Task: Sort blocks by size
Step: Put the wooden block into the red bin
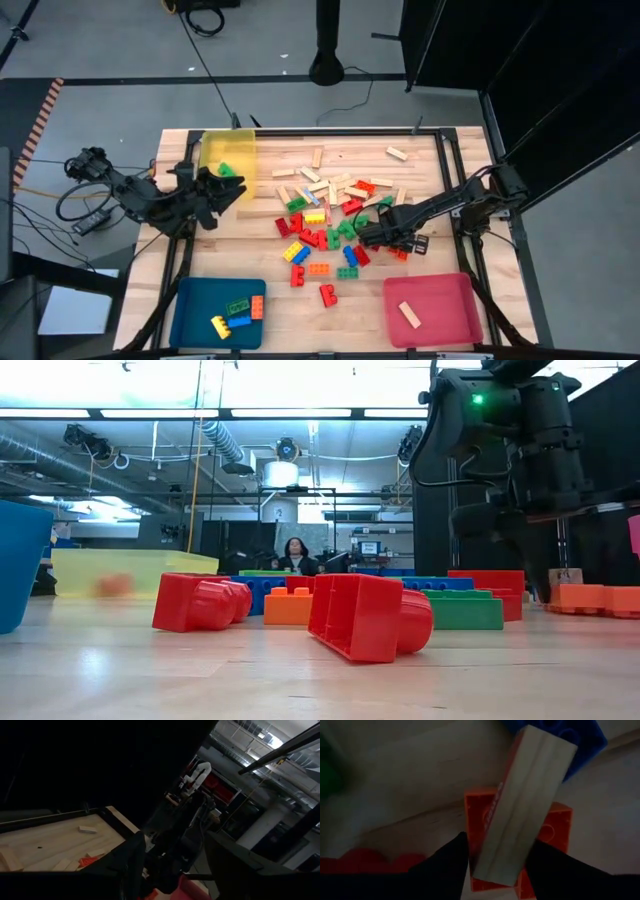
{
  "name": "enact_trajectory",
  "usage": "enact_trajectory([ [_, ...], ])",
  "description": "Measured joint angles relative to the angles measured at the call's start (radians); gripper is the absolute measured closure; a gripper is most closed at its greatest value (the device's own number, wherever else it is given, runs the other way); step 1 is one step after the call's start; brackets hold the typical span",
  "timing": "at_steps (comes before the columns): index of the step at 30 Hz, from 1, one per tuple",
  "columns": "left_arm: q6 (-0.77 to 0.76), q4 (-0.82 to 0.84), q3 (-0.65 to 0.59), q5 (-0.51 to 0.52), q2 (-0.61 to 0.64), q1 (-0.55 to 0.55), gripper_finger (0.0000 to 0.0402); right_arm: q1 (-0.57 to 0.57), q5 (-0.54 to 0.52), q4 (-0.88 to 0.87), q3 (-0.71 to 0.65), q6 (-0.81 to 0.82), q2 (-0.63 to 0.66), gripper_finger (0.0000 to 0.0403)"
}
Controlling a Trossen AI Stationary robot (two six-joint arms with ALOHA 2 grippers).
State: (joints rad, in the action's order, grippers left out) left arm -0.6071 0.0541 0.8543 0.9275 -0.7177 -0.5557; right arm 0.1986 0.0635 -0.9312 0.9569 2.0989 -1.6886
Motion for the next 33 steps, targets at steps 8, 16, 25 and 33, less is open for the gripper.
enact_trajectory([
  [8, 0.000, 0.000, 0.000, 0.018, 0.000, 0.000, 0.0193, -0.006, 0.008, 0.000, 0.000, -0.013, 0.003, 0.0216],
  [16, 0.000, 0.000, 0.000, 0.030, 0.004, 0.000, 0.0193, -0.005, -0.040, -0.014, 0.000, -0.008, 0.047, 0.0205],
  [25, 0.001, 0.000, 0.000, 0.049, 0.015, 0.000, 0.0193, -0.014, -0.071, -0.036, 0.000, -0.049, 0.068, 0.0157],
  [33, 0.004, 0.006, 0.000, 0.051, 0.017, 0.000, 0.0193, -0.061, -0.093, -0.059, 0.000, -0.080, 0.068, 0.0136],
])
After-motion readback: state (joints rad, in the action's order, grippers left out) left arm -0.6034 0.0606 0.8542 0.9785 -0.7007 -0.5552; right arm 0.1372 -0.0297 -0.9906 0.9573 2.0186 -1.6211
